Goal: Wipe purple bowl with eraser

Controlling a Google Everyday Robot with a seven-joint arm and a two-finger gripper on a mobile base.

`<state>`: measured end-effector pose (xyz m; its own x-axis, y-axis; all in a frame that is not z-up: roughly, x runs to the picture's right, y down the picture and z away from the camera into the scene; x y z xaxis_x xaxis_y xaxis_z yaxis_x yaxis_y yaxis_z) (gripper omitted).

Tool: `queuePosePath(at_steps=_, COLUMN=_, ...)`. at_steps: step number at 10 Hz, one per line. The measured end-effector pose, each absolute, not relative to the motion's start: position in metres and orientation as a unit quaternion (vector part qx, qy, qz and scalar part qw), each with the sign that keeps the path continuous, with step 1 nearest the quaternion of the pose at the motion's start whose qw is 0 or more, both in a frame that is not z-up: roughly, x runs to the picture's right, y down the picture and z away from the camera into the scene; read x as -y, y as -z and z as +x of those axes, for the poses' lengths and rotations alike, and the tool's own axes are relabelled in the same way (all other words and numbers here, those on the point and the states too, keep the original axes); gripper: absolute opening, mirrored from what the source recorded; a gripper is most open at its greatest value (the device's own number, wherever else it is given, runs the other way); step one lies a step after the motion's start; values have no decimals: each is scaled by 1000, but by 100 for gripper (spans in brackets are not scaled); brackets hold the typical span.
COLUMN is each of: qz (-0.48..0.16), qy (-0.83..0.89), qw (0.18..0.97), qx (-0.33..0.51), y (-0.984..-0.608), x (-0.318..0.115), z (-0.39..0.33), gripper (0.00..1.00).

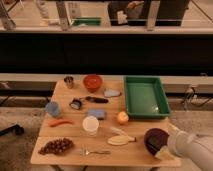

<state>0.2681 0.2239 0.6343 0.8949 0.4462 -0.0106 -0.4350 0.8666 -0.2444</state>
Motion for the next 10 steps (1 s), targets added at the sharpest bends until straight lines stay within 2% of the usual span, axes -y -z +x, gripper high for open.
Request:
queuePosePath(at_steps=2, qz=-115, qy=-199, qw=973, qx=3, y=-637, x=-223, z=268, gripper=80)
queuePosePath(at_steps=6, qz=-68, qy=-133, qw=983, qx=-104, y=-637, x=-211, z=272, gripper=80)
queuePosePath(at_steps=10, qz=-76, qy=-155, qw=984, qx=-40, y=-623, x=-199, z=277, gripper=80)
